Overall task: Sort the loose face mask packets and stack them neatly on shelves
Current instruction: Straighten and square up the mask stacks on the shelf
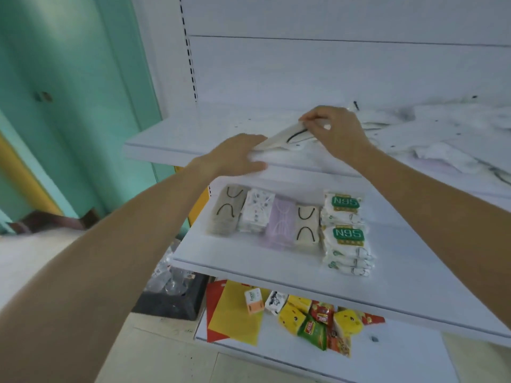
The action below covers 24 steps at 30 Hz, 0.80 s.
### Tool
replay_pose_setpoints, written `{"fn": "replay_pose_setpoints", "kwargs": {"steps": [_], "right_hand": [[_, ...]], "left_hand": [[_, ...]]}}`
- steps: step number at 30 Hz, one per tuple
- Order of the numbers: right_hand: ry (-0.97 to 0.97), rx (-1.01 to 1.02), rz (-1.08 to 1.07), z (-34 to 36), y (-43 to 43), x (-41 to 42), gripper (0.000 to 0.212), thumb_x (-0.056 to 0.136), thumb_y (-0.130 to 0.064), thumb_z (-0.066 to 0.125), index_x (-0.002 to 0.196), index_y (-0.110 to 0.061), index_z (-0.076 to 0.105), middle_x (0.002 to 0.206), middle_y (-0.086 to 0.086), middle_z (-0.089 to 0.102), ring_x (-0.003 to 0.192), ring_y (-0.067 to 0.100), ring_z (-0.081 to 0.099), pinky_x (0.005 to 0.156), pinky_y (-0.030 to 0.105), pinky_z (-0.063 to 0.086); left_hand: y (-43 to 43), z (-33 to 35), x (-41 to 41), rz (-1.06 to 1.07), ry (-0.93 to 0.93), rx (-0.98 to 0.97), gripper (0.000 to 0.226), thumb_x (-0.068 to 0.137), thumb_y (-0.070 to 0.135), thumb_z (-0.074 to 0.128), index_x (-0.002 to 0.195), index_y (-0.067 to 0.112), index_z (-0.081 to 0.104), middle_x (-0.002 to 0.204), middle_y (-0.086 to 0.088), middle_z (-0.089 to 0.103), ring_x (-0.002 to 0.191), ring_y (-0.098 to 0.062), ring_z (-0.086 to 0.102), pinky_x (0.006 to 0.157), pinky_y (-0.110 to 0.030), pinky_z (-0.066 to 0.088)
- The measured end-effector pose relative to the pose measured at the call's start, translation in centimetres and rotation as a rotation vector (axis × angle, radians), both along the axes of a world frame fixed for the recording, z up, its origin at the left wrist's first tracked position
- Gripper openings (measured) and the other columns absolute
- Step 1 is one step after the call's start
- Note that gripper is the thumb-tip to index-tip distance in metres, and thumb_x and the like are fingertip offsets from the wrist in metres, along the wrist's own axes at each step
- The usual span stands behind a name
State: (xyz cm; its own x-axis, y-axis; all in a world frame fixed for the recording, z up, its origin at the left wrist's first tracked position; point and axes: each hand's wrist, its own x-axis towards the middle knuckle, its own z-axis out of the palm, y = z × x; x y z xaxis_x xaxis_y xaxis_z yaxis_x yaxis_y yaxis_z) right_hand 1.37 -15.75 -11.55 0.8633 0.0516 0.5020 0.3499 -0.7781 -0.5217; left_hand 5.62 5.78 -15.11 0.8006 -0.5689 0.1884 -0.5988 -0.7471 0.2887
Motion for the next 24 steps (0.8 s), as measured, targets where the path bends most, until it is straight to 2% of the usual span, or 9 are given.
{"fn": "replay_pose_setpoints", "kwargs": {"steps": [2,4,6,9,14,17,20,22,24], "right_hand": [[-0.042,0.115,-0.043,1.0,0.3,0.9,0.021,0.093,-0.02,0.055,0.111,-0.015,0.065,0.108,-0.007,0.062,0.11,0.013,0.055,0.081,0.01,0.033],[-0.086,0.17,-0.095,1.1,0.3,2.0,0.037,0.094,-0.024,0.054,0.129,-0.014,0.05,0.125,0.0,0.054,0.118,0.012,0.047,0.091,0.012,0.031],[-0.09,0.222,-0.163,0.7,-0.1,3.2,0.051,0.093,-0.026,0.055,0.139,-0.013,0.036,0.135,0.006,0.045,0.123,0.015,0.043,0.098,0.02,0.031],[0.054,0.143,-0.128,-0.9,-0.6,5.0,0.056,0.09,-0.031,0.06,0.139,-0.016,0.038,0.137,0.005,0.045,0.126,0.016,0.042,0.096,0.021,0.029],[0.457,-0.196,0.076,-3.6,0.4,6.7,0.068,0.078,-0.055,0.064,0.138,-0.035,0.039,0.149,-0.008,0.032,0.135,0.012,0.031,0.102,0.024,0.022],[0.384,-0.361,-0.034,-3.0,0.2,7.6,0.056,0.082,-0.055,0.058,0.133,-0.032,0.048,0.141,-0.006,0.045,0.129,0.016,0.04,0.102,0.03,0.03],[0.282,-0.541,-0.071,-2.9,-0.5,8.4,0.035,0.089,-0.05,0.052,0.118,-0.031,0.059,0.123,-0.004,0.06,0.114,0.019,0.052,0.092,0.033,0.04],[0.237,-0.48,-0.062,-2.7,-1.1,9.0,0.025,0.093,-0.044,0.049,0.098,-0.024,0.062,0.101,0.0,0.064,0.095,0.02,0.056,0.073,0.029,0.038],[0.191,-0.351,-0.074,-1.7,-1.6,9.9,0.028,0.095,-0.037,0.047,0.088,-0.013,0.06,0.087,0.006,0.06,0.079,0.021,0.051,0.063,0.026,0.032]], "left_hand": [[0.2,1.0,0.8,-0.004,0.034,-0.179,0.03,0.1,0.027,0.044,0.112,0.002,0.056,0.106,-0.013,0.06,0.099,-0.027,0.054,0.075,-0.028,0.033],[0.6,1.8,2.0,0.019,0.024,-0.356,0.025,0.102,0.021,0.04,0.094,0.001,0.054,0.086,-0.011,0.057,0.082,-0.026,0.051,0.07,-0.029,0.034],[1.0,2.3,3.5,0.056,0.074,-0.575,0.018,0.101,0.017,0.041,0.099,0.006,0.056,0.092,-0.01,0.06,0.085,-0.025,0.055,0.075,-0.03,0.043],[1.7,2.1,6.0,0.112,0.186,-0.872,0.02,0.095,0.009,0.044,0.108,0.02,0.055,0.095,0.007,0.063,0.079,-0.003,0.059,0.064,-0.009,0.046],[2.1,1.9,9.1,0.191,0.232,-1.09,0.034,0.088,-0.001,0.045,0.112,0.022,0.051,0.093,0.012,0.062,0.078,0.003,0.061,0.064,-0.011,0.046],[2.1,2.0,10.8,0.228,0.247,-1.183,0.036,0.086,-0.005,0.047,0.115,0.017,0.052,0.09,0.012,0.062,0.069,0.008,0.062,0.061,-0.01,0.047],[1.5,1.4,11.8,0.2,0.219,-1.178,0.059,0.085,-0.004,0.054,0.137,0.019,0.039,0.117,0.007,0.058,0.096,0.002,0.059,0.083,-0.016,0.046],[1.4,1.0,12.3,0.21,0.129,-1.156,0.075,0.085,-0.004,0.054,0.148,0.023,0.022,0.149,0.006,0.033,0.129,-0.004,0.037,0.105,-0.018,0.031],[1.4,1.2,12.9,0.261,0.026,-1.131,0.077,0.085,-0.008,0.046,0.15,0.021,0.015,0.156,0.006,0.016,0.142,-0.009,0.017,0.112,-0.018,0.016]]}}
